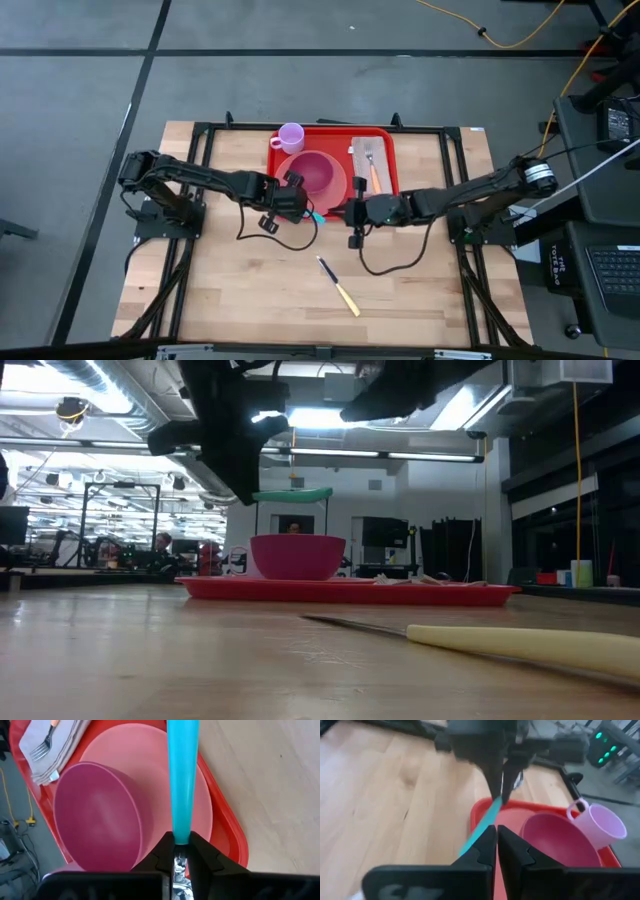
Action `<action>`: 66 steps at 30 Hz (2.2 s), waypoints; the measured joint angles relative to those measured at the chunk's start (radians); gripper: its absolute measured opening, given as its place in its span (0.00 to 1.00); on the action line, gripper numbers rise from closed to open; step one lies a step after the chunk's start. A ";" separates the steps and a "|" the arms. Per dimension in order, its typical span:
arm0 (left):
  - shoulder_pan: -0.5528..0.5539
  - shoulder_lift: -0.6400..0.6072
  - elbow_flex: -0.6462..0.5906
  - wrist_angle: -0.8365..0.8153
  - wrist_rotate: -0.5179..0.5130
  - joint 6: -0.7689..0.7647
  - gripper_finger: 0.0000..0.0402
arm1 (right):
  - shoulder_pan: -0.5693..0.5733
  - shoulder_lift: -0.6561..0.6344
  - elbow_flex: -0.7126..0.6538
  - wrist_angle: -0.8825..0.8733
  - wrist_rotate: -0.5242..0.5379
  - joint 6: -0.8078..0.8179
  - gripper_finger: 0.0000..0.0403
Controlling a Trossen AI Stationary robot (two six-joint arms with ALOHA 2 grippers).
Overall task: Set up tray
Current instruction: Put the blue spoon to the left side of the orange fork on the light brown table napkin on the red tray
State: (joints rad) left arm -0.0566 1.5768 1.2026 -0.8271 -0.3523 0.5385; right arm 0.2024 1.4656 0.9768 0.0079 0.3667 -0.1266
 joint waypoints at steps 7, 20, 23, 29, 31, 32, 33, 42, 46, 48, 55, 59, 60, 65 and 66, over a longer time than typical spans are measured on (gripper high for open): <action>0.001 0.008 -0.001 -0.001 0.005 -0.001 0.04 | -0.016 0.093 0.000 0.128 0.000 -0.137 0.12; 0.001 0.011 -0.001 -0.003 -0.022 -0.004 0.04 | -0.024 0.238 0.053 0.274 -0.002 -0.092 0.34; 0.001 0.011 -0.001 0.000 -0.024 -0.004 0.04 | -0.034 0.287 0.114 0.245 -0.001 -0.066 0.35; 0.001 0.011 -0.001 -0.003 -0.024 -0.010 0.04 | -0.048 0.375 0.252 0.052 -0.001 -0.008 0.35; -0.002 0.011 -0.001 -0.006 -0.024 -0.010 0.04 | -0.049 0.401 0.283 0.009 -0.001 -0.006 0.35; -0.003 0.011 -0.001 -0.006 -0.025 -0.009 0.04 | -0.049 0.415 0.293 0.001 -0.001 -0.007 0.35; -0.003 0.011 -0.001 -0.006 -0.025 -0.009 0.04 | -0.049 0.428 0.300 -0.001 -0.002 -0.009 0.35; -0.002 0.011 -0.001 -0.010 -0.023 -0.022 0.04 | -0.049 0.454 0.317 -0.025 0.096 -0.034 0.35; -0.003 0.011 -0.001 -0.010 -0.023 -0.031 0.05 | -0.052 0.454 0.317 -0.027 0.097 -0.035 0.35; -0.006 0.011 -0.001 -0.012 -0.024 -0.031 0.04 | -0.055 0.454 0.317 -0.033 0.096 -0.036 0.35; -0.006 0.012 -0.002 -0.020 -0.027 -0.031 0.04 | -0.065 0.453 0.317 -0.049 0.108 -0.035 0.35; -0.006 0.012 -0.002 -0.018 -0.026 -0.031 0.04 | -0.065 0.454 0.317 -0.050 0.110 -0.024 0.35; -0.006 0.012 -0.002 -0.018 -0.027 -0.032 0.04 | -0.066 0.454 0.317 -0.050 0.110 -0.014 0.35; -0.006 0.012 -0.002 -0.021 -0.033 -0.031 0.05 | -0.067 0.459 0.317 -0.048 0.112 -0.008 0.35; -0.006 0.012 -0.002 -0.020 -0.033 -0.031 0.05 | -0.067 0.459 0.317 -0.049 0.112 -0.007 0.35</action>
State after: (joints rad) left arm -0.0631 1.5890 1.2007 -0.8471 -0.3855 0.5072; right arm 0.1352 1.9250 1.2934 -0.0406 0.4786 -0.1333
